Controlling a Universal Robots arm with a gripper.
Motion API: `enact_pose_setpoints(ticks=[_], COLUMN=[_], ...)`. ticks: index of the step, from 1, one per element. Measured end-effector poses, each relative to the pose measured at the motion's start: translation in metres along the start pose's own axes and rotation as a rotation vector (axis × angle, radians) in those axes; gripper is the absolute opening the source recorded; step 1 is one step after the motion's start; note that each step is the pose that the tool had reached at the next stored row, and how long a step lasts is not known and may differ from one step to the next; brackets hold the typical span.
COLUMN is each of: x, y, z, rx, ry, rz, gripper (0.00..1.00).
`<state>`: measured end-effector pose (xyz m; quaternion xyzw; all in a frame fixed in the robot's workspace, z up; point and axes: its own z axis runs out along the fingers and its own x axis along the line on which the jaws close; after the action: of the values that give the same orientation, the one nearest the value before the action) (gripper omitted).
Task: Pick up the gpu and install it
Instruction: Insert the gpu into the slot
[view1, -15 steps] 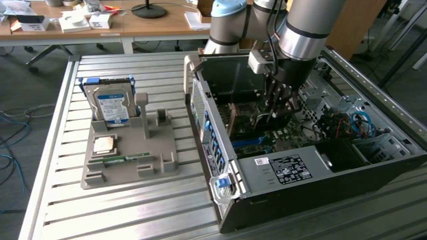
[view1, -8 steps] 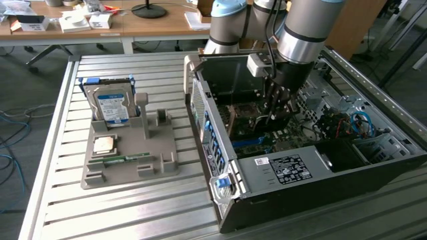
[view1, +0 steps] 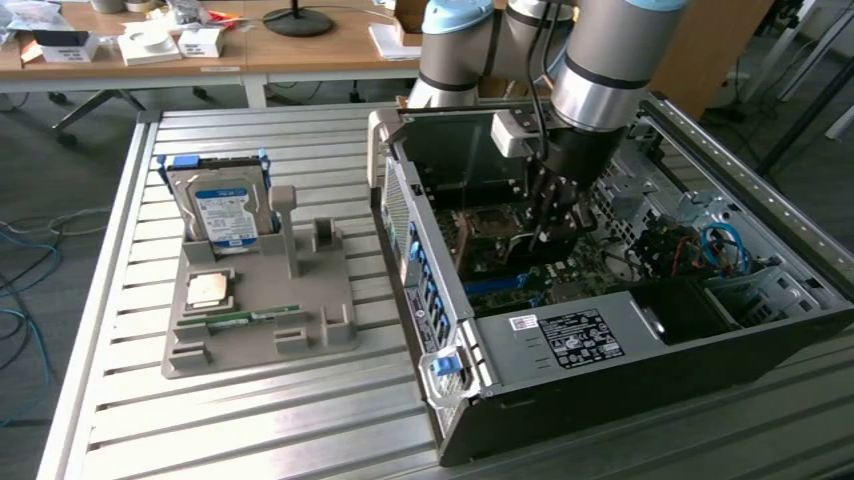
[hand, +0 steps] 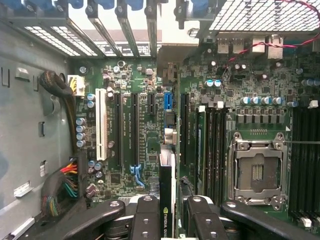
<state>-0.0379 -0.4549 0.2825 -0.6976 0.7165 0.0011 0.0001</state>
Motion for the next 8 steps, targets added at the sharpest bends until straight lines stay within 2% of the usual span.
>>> enact_pose_setpoints(ticks=[8], x=[0.0001], y=[0.0025], z=[0.0002], rx=[0.0001], ry=[-0.0001], rz=[0.000], gripper=[0.26])
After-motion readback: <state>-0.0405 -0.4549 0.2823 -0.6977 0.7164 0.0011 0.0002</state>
